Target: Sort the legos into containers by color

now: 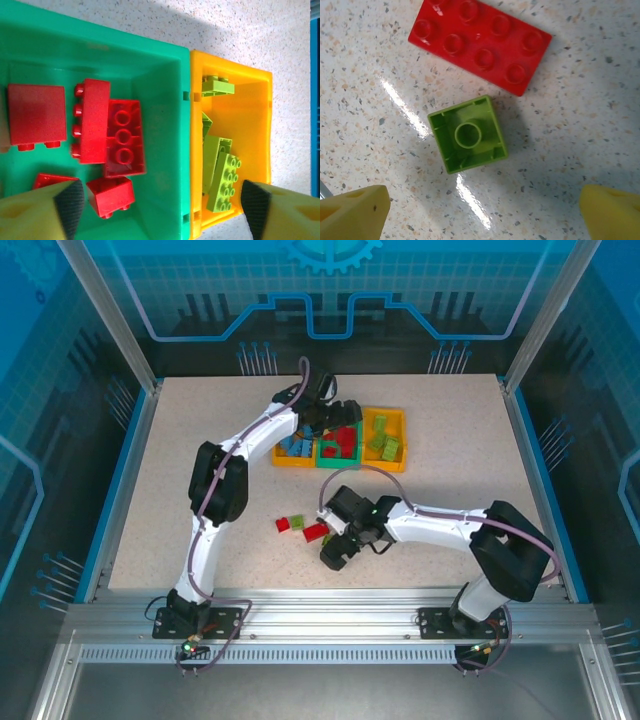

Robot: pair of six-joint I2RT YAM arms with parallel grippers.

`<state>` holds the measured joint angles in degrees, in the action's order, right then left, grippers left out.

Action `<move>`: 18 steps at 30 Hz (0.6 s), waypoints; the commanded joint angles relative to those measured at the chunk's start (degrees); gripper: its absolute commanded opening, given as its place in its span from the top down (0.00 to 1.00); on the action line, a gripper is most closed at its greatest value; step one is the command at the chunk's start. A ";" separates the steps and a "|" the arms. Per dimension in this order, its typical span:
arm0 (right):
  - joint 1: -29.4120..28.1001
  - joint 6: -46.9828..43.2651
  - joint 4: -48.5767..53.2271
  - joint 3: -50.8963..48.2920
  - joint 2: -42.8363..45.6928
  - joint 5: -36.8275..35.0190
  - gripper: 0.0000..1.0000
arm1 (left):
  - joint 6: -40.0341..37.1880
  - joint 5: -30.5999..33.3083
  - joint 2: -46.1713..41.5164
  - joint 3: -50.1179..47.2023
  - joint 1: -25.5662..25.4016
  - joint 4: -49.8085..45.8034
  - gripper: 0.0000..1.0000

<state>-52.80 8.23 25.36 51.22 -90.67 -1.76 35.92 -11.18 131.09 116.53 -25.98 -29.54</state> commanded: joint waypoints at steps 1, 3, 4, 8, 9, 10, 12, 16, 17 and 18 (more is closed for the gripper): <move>-1.08 -2.56 -0.49 2.06 -1.73 -0.64 0.01 | -0.56 -1.72 -3.89 -1.61 0.36 0.00 0.01; -1.17 -3.69 -0.11 3.13 -2.81 -0.78 0.02 | 0.00 -2.23 -6.79 -5.09 0.24 1.64 0.01; -1.16 -4.54 0.27 3.71 -3.58 -0.71 0.02 | 0.36 -2.43 -8.55 -7.26 0.23 2.36 0.01; -1.19 -8.00 1.84 6.54 -6.65 1.00 0.05 | 1.75 -2.45 -14.28 -14.26 0.31 4.09 0.01; -1.25 -8.62 2.04 6.98 -7.31 1.22 0.06 | 2.05 -2.51 -15.41 -15.90 0.27 4.67 0.01; -1.25 -9.38 2.58 7.83 -8.17 1.41 0.08 | 2.41 -2.43 -16.90 -17.71 0.27 5.44 0.01; -1.26 -10.45 3.90 8.99 -9.69 1.75 0.12 | 3.07 -2.05 -19.28 -20.43 0.36 6.18 0.01; -1.23 -11.73 5.90 9.49 -11.15 2.01 0.22 | 3.41 -1.32 -23.55 -24.95 0.75 6.65 0.01; -1.18 -11.75 5.95 9.34 -11.11 1.74 0.24 | 3.45 -1.12 -24.46 -25.99 0.96 6.80 0.01; -1.21 -11.78 5.84 9.25 -11.10 1.90 0.25 | 3.45 -0.93 -25.18 -26.75 1.06 6.90 0.01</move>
<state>-53.25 -1.78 28.67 59.64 -101.14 -1.02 38.22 -12.29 108.99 92.14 -25.80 -23.92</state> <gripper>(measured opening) 0.757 0.987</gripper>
